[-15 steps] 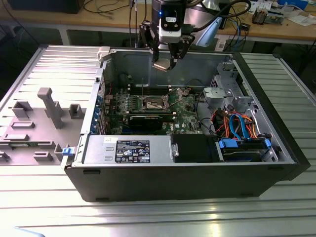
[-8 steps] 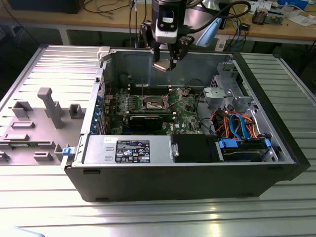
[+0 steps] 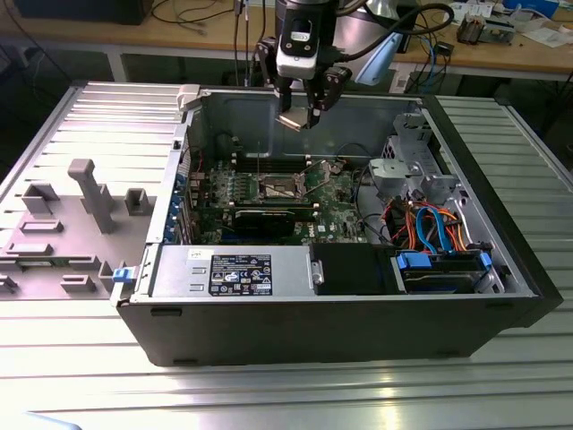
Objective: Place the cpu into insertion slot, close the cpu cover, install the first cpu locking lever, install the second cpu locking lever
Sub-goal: 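Place the cpu into insertion slot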
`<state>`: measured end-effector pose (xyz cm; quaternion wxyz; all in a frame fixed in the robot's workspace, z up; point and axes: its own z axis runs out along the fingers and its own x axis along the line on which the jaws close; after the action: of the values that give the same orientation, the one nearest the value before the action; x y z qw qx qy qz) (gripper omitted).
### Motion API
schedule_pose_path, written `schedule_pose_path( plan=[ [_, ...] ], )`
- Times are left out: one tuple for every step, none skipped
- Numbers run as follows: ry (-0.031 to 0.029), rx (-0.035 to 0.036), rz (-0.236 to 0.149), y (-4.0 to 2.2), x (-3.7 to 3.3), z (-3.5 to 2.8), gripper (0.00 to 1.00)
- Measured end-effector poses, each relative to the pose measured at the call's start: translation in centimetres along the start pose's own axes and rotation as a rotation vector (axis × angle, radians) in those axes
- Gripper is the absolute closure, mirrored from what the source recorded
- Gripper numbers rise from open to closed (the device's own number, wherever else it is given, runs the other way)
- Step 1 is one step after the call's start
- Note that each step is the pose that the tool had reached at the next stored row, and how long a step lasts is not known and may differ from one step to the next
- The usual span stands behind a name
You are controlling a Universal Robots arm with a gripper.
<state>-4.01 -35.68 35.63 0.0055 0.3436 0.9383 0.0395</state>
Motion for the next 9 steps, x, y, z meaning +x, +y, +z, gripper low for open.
schedule_pose_path(
  plan=[
    [-0.0001,-0.0001,0.001,0.00,0.00,0.00,0.45],
    [-0.0002,0.0000,0.002,0.00,0.00,0.00,0.45],
    [-0.0002,0.0000,0.002,0.00,0.00,0.00,0.45],
    [-0.0002,0.0000,0.002,0.00,0.00,0.00,0.45],
    [-0.0002,0.0000,0.002,0.00,0.00,0.00,0.45],
    [-0.0004,0.0000,0.004,0.00,0.00,0.00,0.45],
    [-0.0007,-0.0001,0.009,-0.01,0.01,0.02,0.45],
    [-0.0014,-0.0002,0.016,-0.01,0.01,0.08,0.45],
    [-0.0033,0.0002,0.034,-0.02,0.01,0.17,0.45]
  ],
)
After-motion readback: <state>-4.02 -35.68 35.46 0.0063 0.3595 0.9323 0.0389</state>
